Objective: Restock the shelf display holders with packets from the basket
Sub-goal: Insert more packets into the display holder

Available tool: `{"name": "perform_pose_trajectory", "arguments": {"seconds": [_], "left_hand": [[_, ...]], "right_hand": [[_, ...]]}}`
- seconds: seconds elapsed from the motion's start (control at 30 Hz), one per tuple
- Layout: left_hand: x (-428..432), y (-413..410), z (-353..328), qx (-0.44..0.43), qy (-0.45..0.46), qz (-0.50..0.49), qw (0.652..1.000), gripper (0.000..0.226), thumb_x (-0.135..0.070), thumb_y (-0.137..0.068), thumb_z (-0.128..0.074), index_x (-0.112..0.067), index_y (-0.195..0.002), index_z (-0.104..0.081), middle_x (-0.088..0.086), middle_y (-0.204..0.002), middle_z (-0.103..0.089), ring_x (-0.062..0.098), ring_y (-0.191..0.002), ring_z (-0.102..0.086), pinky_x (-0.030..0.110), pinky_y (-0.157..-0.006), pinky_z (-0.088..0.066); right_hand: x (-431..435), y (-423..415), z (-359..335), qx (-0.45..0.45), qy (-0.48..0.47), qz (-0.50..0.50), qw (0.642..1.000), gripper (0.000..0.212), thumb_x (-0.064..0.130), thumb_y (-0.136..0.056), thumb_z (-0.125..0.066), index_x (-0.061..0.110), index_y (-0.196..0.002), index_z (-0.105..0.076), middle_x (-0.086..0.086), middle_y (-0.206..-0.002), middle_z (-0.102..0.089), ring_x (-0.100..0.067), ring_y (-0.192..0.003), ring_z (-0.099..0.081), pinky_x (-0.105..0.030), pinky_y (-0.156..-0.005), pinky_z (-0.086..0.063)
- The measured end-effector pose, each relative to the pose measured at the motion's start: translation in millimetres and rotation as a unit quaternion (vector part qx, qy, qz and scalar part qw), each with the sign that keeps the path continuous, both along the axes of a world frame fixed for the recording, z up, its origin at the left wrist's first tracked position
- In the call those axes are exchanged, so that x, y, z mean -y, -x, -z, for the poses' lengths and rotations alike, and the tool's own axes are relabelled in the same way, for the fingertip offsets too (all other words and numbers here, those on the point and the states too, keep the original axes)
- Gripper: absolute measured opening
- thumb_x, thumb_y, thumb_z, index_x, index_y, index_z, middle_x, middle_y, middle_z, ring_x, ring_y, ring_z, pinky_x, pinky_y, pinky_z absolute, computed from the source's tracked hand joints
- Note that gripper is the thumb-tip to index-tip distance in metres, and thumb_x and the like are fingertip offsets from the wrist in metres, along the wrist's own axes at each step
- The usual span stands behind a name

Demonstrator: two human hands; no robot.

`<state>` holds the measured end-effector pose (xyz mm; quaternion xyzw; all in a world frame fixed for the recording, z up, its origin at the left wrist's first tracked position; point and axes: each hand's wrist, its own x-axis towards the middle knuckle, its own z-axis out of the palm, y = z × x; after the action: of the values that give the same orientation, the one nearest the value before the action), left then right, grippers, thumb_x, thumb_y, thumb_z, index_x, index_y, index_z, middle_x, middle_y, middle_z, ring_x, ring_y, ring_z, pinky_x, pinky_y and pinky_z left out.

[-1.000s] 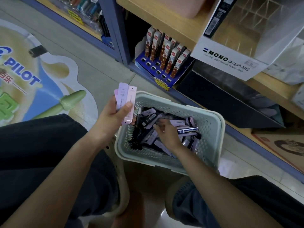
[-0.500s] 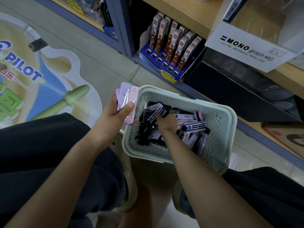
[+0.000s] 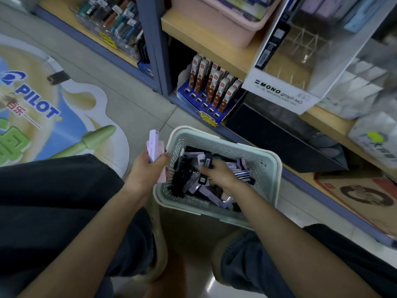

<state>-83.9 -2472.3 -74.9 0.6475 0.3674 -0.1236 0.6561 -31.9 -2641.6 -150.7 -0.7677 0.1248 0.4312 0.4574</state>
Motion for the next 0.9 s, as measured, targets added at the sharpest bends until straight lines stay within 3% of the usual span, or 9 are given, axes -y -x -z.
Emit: {"name": "perform_pose_trajectory", "arguments": {"seconds": [0.13, 0.27, 0.37, 0.5, 0.6, 0.67, 0.73, 0.8, 0.9], "left_hand": [[13.2, 7.1, -17.2, 0.019, 0.01, 0.025, 0.999, 0.016, -0.018, -0.096, -0.051, -0.009, -0.108, -0.048, 0.009, -0.076, -0.053, 0.016, -0.063, -0.052, 0.018, -0.051, -0.048], [29.1, 12.0, -38.8, 0.055, 0.002, 0.058, 0.997, 0.007, -0.016, -0.096, -0.05, -0.013, -0.102, -0.051, 0.003, -0.074, -0.059, 0.013, -0.064, -0.057, 0.017, -0.049, -0.047], [42.9, 14.4, -59.5, 0.107, 0.011, 0.066, 0.992, 0.007, -0.013, -0.096, -0.049, -0.018, -0.093, -0.053, -0.004, -0.068, -0.061, 0.004, -0.056, -0.059, 0.014, -0.048, -0.047], [58.7, 14.4, -82.6, 0.151, -0.009, 0.074, 0.986, 0.016, -0.014, -0.095, -0.052, -0.012, -0.11, -0.053, 0.004, -0.091, -0.064, 0.006, -0.074, -0.062, 0.011, -0.055, -0.046], [71.6, 14.5, -103.2, 0.183, -0.02, 0.058, 0.981, 0.013, -0.012, -0.094, -0.052, -0.025, -0.094, -0.055, 0.002, -0.087, -0.064, 0.006, -0.073, -0.062, 0.019, -0.061, -0.05], [78.6, 12.7, -119.7, 0.186, 0.0, 0.039, 0.982, 0.011, -0.014, -0.096, -0.05, -0.025, -0.097, -0.054, 0.003, -0.087, -0.064, 0.007, -0.072, -0.064, 0.021, -0.058, -0.051], [81.5, 8.9, -133.9, 0.188, 0.028, 0.026, 0.981, 0.008, -0.017, -0.097, -0.049, -0.023, -0.1, -0.052, 0.003, -0.091, -0.063, 0.003, -0.068, -0.063, 0.017, -0.053, -0.048], [83.4, 3.6, -147.8, 0.186, 0.044, 0.037, 0.981, 0.016, -0.02, -0.097, -0.049, -0.018, -0.113, -0.05, 0.003, -0.096, -0.062, 0.005, -0.066, -0.063, 0.017, -0.05, -0.047], [86.3, -5.9, -170.0, 0.193, 0.076, 0.071, 0.976, 0.019, -0.02, -0.097, -0.049, -0.016, -0.116, -0.049, 0.003, -0.095, -0.063, 0.001, -0.052, -0.063, 0.012, -0.042, -0.046]], "right_hand": [[-1.7, 7.4, -44.2, 0.07, -0.035, -0.07, 0.994, 0.011, 0.015, -0.093, -0.058, 0.008, -0.101, -0.061, -0.002, -0.086, -0.06, -0.007, -0.069, -0.051, -0.022, -0.061, -0.038], [-1.4, 16.8, -97.7, 0.133, -0.083, -0.093, 0.983, 0.02, 0.011, -0.091, -0.059, 0.007, -0.11, -0.062, -0.002, -0.099, -0.066, -0.009, -0.086, -0.06, -0.022, -0.079, -0.047], [3.3, 22.0, -133.2, 0.157, -0.089, -0.068, 0.981, 0.022, 0.009, -0.09, -0.059, 0.005, -0.112, -0.061, -0.006, -0.102, -0.068, -0.015, -0.09, -0.064, -0.029, -0.083, -0.05], [12.8, 29.1, -170.9, 0.188, -0.095, -0.05, 0.976, 0.023, 0.009, -0.089, -0.06, 0.009, -0.112, -0.057, -0.011, -0.105, -0.069, -0.02, -0.098, -0.066, -0.038, -0.093, -0.05], [22.1, 34.2, -194.1, 0.235, -0.056, -0.047, 0.969, 0.03, 0.02, -0.092, -0.059, 0.012, -0.118, -0.048, -0.008, -0.105, -0.068, -0.016, -0.094, -0.065, -0.032, -0.083, -0.052], [31.3, 34.9, -209.1, 0.281, -0.041, -0.021, 0.959, 0.02, 0.024, -0.094, -0.055, 0.019, -0.11, -0.044, -0.006, -0.103, -0.068, -0.016, -0.088, -0.066, -0.029, -0.073, -0.053], [41.0, 33.9, -224.5, 0.299, -0.076, 0.021, 0.951, 0.01, 0.022, -0.096, -0.051, 0.028, -0.101, -0.045, -0.002, -0.091, -0.069, -0.012, -0.067, -0.067, -0.029, -0.063, -0.057], [52.0, 32.6, -238.0, 0.34, -0.083, 0.03, 0.936, 0.015, 0.022, -0.098, -0.047, 0.031, -0.108, -0.051, 0.003, -0.079, -0.065, -0.004, -0.051, -0.056, -0.019, -0.053, -0.049], [64.6, 29.6, -247.8, 0.402, -0.045, -0.014, 0.914, 0.031, 0.03, -0.1, -0.037, 0.027, -0.127, -0.053, 0.013, -0.085, -0.056, 0.005, -0.07, -0.05, -0.013, -0.069, -0.038]]}}
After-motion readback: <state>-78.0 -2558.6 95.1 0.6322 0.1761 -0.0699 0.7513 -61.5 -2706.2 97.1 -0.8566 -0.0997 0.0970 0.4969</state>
